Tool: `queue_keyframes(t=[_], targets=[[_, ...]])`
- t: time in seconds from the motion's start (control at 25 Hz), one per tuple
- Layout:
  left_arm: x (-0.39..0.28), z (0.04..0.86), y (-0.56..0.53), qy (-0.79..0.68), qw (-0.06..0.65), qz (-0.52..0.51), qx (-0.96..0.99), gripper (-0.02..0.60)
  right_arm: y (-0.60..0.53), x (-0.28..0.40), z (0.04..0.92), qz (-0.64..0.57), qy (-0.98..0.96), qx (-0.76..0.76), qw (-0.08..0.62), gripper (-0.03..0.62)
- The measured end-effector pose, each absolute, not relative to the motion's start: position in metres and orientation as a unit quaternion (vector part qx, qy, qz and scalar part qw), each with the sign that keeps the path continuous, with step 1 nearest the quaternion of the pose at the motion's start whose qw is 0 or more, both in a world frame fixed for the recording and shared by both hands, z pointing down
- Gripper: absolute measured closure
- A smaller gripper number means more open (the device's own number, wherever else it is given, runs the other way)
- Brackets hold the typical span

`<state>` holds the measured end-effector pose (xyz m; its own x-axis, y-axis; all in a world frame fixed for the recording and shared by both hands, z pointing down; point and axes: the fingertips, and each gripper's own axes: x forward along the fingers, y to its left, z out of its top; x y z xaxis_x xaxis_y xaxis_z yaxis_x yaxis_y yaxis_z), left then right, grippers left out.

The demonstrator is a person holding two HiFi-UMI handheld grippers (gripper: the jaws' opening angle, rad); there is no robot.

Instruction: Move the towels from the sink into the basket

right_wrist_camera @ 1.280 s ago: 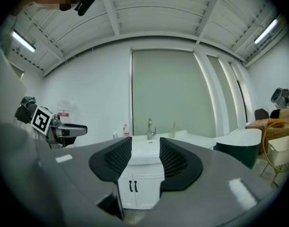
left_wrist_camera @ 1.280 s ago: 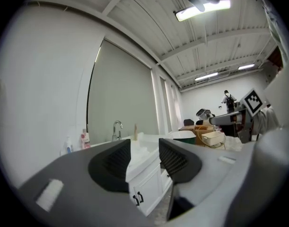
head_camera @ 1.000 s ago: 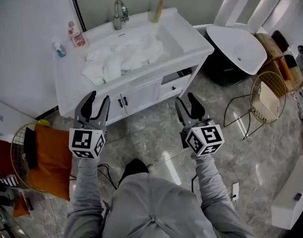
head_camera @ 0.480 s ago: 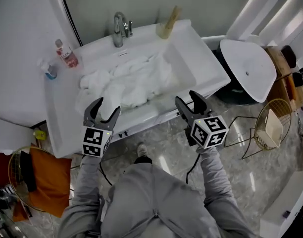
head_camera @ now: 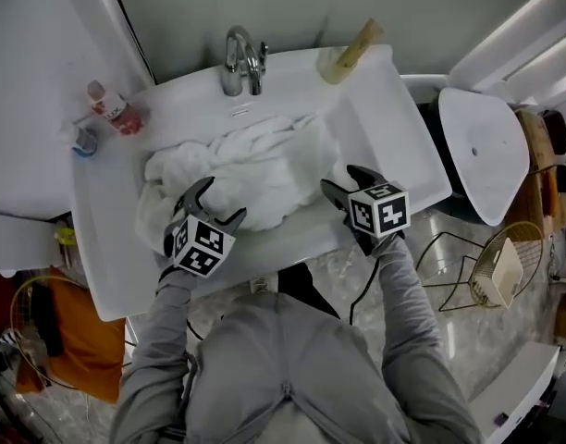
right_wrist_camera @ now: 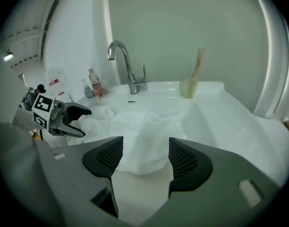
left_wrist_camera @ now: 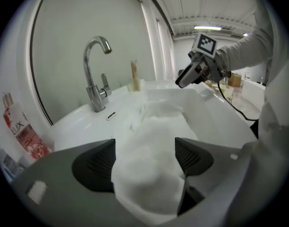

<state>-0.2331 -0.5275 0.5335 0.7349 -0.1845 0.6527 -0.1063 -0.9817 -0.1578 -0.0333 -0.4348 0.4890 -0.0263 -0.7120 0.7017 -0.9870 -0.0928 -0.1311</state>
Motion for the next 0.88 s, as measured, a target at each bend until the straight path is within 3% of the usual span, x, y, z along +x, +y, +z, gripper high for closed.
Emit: queue_keyframes(t=[0.4, 0.68, 0.76, 0.88], targets=[[-0.229, 0.598, -0.558, 0.09, -0.05, -0.452, -0.886, 0.121, -0.496, 0.028, 0.573, 0.427, -0.6, 0.616, 0.279, 0.293], [-0.226, 0.612, -0.561, 0.091, -0.101, -0.466, -0.874, 0.124, -0.512, 0.025, 0.628, 0.482, -0.592, 0.553, 0.332, 0.272], [-0.226, 0.613, -0.56, 0.091, -0.109, -0.467, -0.873, 0.139, -0.52, 0.021, 0.636, 0.478, -0.595, 0.549, 0.341, 0.272], [-0.225, 0.615, -0.555, 0.084, -0.116, -0.473, -0.869, 0.235, -0.527, 0.018, 0.644, 0.454, -0.599, 0.542, 0.377, 0.273]])
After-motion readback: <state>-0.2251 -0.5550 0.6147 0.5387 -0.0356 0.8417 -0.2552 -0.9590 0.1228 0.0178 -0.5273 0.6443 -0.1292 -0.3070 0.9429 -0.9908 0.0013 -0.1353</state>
